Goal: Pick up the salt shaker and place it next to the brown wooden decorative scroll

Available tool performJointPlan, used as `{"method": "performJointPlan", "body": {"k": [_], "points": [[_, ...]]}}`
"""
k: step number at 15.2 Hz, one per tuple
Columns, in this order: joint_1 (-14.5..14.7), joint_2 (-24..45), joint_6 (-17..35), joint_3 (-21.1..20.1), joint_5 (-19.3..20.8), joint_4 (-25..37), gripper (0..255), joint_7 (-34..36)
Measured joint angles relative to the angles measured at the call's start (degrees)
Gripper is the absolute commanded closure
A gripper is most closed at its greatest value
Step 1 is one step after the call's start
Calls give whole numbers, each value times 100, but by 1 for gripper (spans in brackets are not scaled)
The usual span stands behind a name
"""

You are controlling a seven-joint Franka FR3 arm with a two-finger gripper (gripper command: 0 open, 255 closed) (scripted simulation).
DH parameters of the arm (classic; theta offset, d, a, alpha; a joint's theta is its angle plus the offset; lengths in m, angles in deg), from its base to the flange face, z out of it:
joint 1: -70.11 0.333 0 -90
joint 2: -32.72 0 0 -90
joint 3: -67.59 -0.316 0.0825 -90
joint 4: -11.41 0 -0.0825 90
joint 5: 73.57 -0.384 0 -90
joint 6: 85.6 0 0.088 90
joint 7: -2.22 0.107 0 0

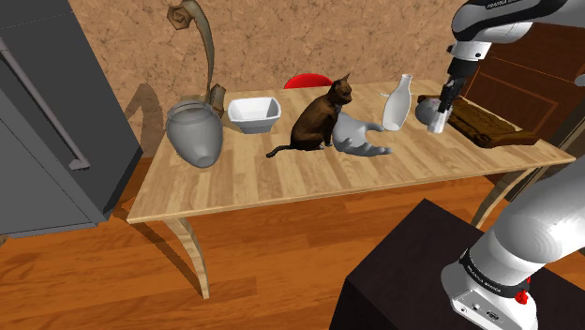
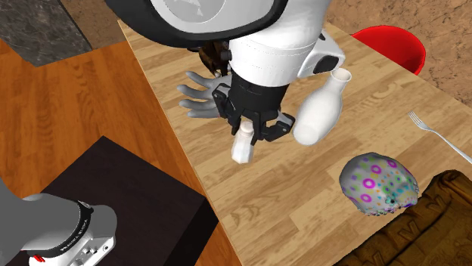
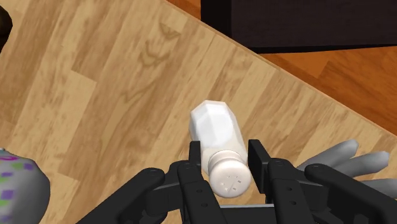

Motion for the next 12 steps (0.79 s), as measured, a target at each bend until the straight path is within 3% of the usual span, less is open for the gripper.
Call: {"method": "performJointPlan", "body": {"k": [9, 12], "points": [[18, -50, -673, -50, 2, 629, 255, 30], [-23, 431, -761, 183, -206, 1126, 255, -322]]}}
